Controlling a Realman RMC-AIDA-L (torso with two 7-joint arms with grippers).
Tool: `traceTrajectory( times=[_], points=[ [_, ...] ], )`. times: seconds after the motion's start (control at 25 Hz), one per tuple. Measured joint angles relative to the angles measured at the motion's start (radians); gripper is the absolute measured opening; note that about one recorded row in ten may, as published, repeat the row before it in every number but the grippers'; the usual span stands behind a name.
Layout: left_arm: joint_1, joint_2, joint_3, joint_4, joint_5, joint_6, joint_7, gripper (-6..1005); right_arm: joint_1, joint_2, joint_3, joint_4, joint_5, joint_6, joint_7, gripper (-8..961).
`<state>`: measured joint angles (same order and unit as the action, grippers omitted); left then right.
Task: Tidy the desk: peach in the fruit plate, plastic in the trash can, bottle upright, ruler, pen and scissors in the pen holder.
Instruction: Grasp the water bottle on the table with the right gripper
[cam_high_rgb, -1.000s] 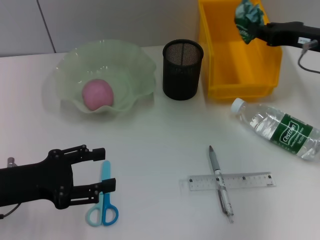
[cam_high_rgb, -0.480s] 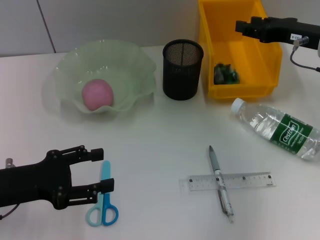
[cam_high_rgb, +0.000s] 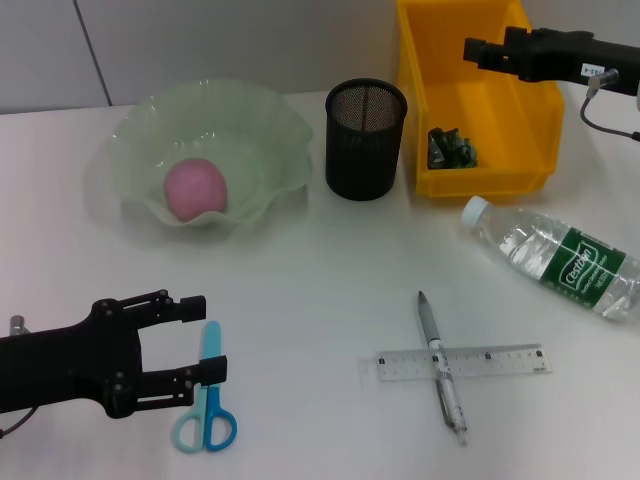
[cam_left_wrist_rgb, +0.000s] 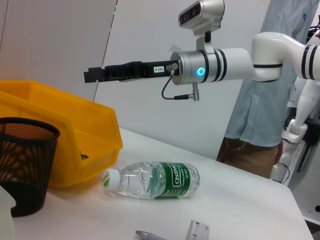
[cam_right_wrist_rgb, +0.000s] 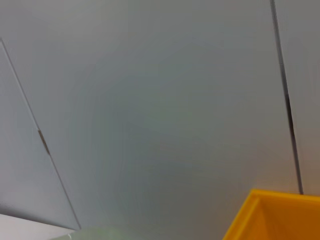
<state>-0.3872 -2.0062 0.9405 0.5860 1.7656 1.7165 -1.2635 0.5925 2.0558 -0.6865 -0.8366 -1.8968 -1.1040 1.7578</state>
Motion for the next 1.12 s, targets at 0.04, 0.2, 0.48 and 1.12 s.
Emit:
traceTrajectory(
  times=[0.04,0.2,0.48,1.12],
  points=[
    [0.0,0.0,0.0,0.0,0.0,0.0,0.0,798,0.0,-0.001,0.005,-0.001,0.004,-0.025,0.0,755],
    [0.0,0.0,0.0,0.0,0.0,0.0,0.004,798,-0.002,-0.017,0.004,-0.013,0.016,-0.1,0.019,759],
    [-0.001,0.0,0.0,0.0,0.0,0.0,0.002,798,-0.014,-0.075,0.004,-0.132,-0.093,-0.342,0.179,763],
    [0.002,0.0,-0.002,0.0,0.0,-0.005,-0.011,798,0.141,-0.115,0.02,-0.313,-0.726,-0.739,0.405,760]
  ],
)
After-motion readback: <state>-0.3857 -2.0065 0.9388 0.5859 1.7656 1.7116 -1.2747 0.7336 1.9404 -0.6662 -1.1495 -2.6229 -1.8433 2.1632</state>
